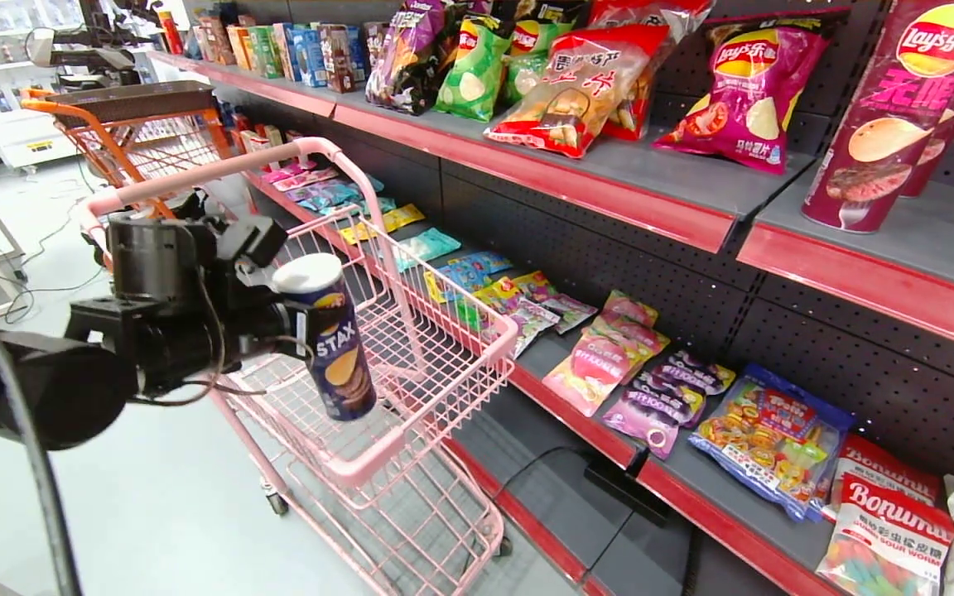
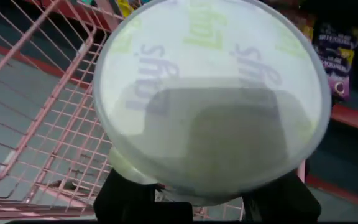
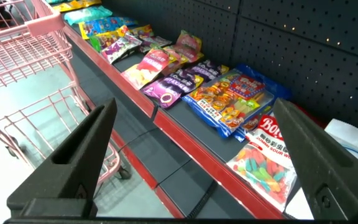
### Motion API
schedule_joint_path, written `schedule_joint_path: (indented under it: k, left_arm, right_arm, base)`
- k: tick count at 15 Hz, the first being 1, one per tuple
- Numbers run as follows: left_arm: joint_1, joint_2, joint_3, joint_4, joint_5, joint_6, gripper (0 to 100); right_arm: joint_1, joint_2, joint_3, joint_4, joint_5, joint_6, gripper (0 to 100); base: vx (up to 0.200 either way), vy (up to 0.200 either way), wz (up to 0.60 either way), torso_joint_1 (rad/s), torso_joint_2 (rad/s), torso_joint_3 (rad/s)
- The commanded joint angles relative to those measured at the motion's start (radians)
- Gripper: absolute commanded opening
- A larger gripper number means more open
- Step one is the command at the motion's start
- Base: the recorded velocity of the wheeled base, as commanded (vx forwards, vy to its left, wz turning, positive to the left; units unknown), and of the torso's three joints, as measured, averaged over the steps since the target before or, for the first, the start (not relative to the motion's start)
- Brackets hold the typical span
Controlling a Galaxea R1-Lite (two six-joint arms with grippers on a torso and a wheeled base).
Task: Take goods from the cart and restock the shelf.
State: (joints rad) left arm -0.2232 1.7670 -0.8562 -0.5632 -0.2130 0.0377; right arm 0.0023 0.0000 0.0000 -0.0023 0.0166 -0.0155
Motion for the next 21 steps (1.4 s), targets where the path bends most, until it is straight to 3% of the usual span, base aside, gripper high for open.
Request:
schedule_joint_path:
  k: [1, 5, 11, 15, 18, 21]
  left_arm:
    - [0.039, -0.155, -0.150, 0.129, 0.004, -0.002, 0]
    - [0.064, -0.356, -0.276, 0.402, 0.007, -0.004, 0]
    - [0.084, -0.609, -0.293, 0.563, 0.029, -0.032, 0]
    - [0.084, -0.899, -0.196, 0.761, 0.029, -0.045, 0]
    - [0.084, -1.051, -0.063, 0.766, 0.040, -0.036, 0]
    - [0.084, -1.201, 0.071, 0.764, 0.113, -0.018, 0]
  right_arm:
    - [0.001, 0.002, 0.000, -0.001, 0.000, 0.002, 100]
    - [0.002, 0.002, 0.000, -0.001, 0.000, 0.003, 100]
    - [0.002, 0.002, 0.000, -0.001, 0.000, 0.003, 100]
    - [0.001, 0.002, 0.000, -0.001, -0.001, 0.003, 100]
    - [0.001, 0.002, 0.000, -0.001, -0.004, 0.002, 100]
    - [0.001, 0.002, 0.000, -0.001, -0.007, 0.002, 100]
  base:
    - [0.000, 0.000, 0.00, 0.000, 0.00, 0.000]
    - [0.000, 0.000, 0.00, 0.000, 0.00, 0.000]
    - [0.000, 0.000, 0.00, 0.000, 0.00, 0.000]
    - [0.000, 0.000, 0.00, 0.000, 0.00, 0.000]
    - [0.000, 0.000, 0.00, 0.000, 0.00, 0.000]
    - [0.000, 0.000, 0.00, 0.000, 0.00, 0.000]
